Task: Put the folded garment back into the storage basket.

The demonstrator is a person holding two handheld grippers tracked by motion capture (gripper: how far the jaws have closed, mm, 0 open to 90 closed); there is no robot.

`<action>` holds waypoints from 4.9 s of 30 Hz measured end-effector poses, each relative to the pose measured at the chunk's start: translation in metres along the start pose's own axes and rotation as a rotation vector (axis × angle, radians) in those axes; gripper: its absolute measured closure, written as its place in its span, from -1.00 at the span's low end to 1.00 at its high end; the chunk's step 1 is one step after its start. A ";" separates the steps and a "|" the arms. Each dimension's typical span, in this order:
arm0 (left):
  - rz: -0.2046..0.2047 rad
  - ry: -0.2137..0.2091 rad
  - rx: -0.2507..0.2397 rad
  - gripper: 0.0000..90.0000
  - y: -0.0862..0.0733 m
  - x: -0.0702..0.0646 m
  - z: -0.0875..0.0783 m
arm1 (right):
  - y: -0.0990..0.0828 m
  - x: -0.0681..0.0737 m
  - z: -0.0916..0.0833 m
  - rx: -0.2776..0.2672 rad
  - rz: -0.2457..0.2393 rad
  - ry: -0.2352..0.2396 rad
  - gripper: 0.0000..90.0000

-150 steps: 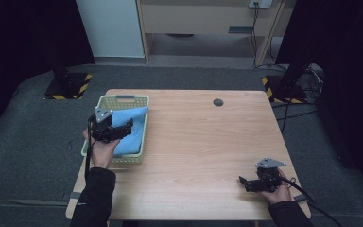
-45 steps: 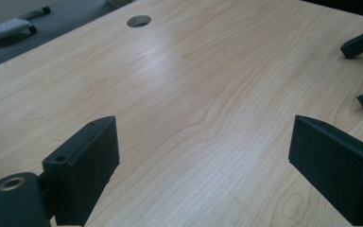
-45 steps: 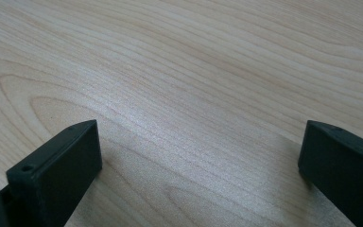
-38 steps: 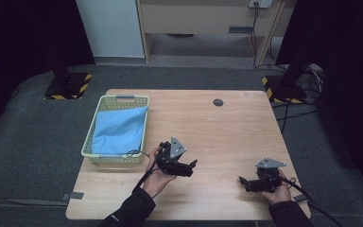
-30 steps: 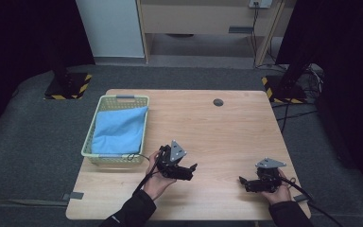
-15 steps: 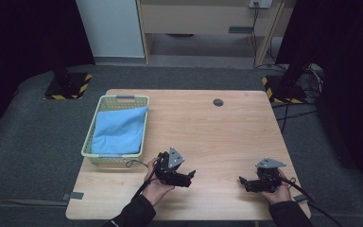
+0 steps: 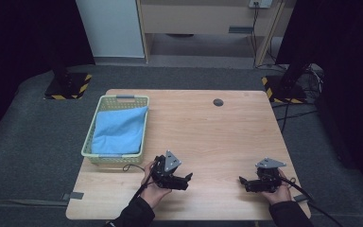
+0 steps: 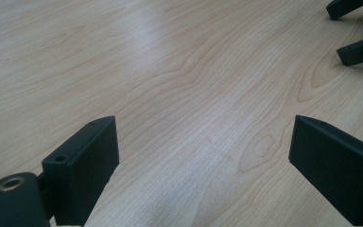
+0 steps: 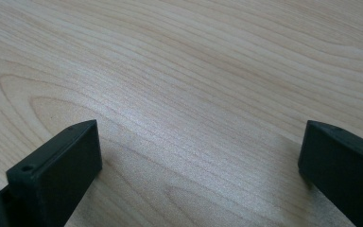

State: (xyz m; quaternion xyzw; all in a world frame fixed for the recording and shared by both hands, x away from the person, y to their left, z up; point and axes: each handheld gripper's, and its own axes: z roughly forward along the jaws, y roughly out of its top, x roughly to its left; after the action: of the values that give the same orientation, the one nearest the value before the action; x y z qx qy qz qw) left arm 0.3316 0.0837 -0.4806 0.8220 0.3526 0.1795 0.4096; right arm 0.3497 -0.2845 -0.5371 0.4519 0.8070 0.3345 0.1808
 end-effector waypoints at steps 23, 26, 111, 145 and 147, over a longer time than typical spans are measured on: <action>-0.035 0.022 0.005 -0.81 -0.014 0.013 -0.015 | 0.000 0.000 0.000 0.000 0.000 0.000 -0.99; -0.037 0.024 0.001 -0.81 -0.016 0.014 -0.017 | 0.000 0.000 0.000 0.000 0.000 0.000 -0.99; -0.157 0.182 0.023 -0.83 -0.068 0.079 -0.070 | 0.000 -0.001 0.000 -0.001 -0.002 0.001 -0.99; -0.223 0.250 0.025 -0.83 -0.092 0.109 -0.093 | 0.000 -0.001 0.000 -0.001 -0.002 0.001 -0.99; -0.224 0.252 0.029 -0.83 -0.093 0.110 -0.094 | 0.000 -0.001 0.000 0.000 -0.001 0.001 -0.99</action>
State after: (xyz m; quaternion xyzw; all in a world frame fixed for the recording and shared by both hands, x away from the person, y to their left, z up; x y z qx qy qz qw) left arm 0.3120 0.2540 -0.4975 0.7544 0.4932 0.2293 0.3675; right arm 0.3495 -0.2853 -0.5372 0.4512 0.8073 0.3348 0.1807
